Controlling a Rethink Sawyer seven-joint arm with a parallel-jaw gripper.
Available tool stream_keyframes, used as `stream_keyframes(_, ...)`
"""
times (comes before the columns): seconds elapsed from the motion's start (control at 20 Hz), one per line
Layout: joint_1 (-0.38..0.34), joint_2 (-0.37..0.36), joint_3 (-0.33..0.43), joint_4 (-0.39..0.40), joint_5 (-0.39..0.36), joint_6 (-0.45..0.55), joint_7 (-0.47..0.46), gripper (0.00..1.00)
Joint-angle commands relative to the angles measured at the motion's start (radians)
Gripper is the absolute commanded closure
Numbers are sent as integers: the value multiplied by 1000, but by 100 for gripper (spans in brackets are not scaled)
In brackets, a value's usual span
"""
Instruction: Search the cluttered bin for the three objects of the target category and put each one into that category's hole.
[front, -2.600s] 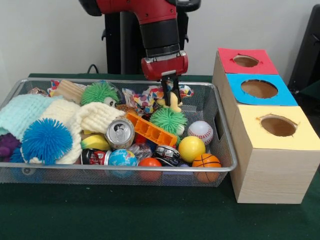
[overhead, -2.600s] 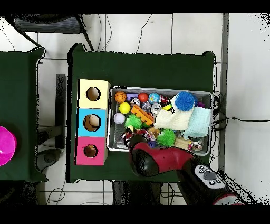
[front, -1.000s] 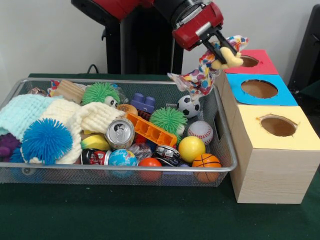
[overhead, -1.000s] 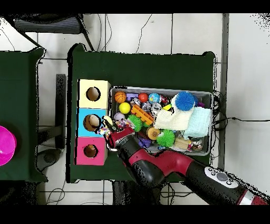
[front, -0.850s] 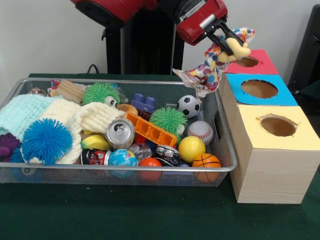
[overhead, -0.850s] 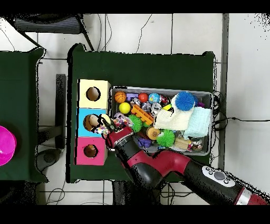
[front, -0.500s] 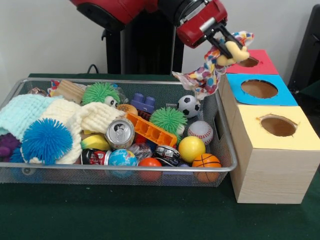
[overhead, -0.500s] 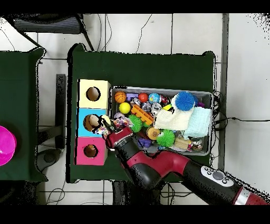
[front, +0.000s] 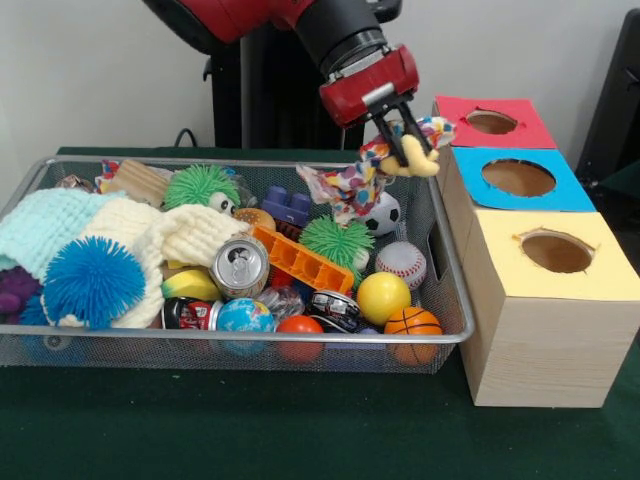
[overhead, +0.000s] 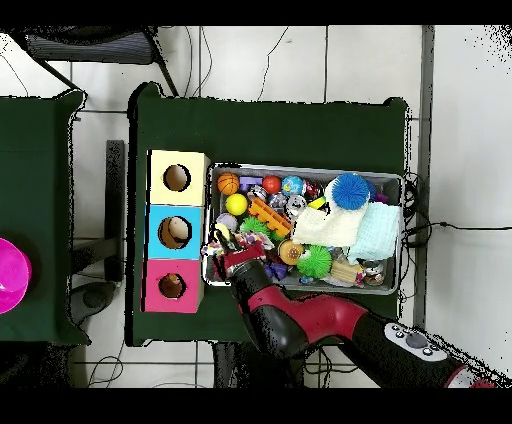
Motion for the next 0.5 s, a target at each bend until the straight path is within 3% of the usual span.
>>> stream_keyframes(0.05, 9, -9, -180, -190, 33, -104, 117, 100)
stream_keyframes(0.2, -8, 14, -176, -206, 1, -145, 137, 100)
stream_keyframes(0.3, -48, 45, -128, -229, -59, -138, 165, 100)
stream_keyframes(0.5, -118, 94, -40, -284, -156, -19, 206, 100)
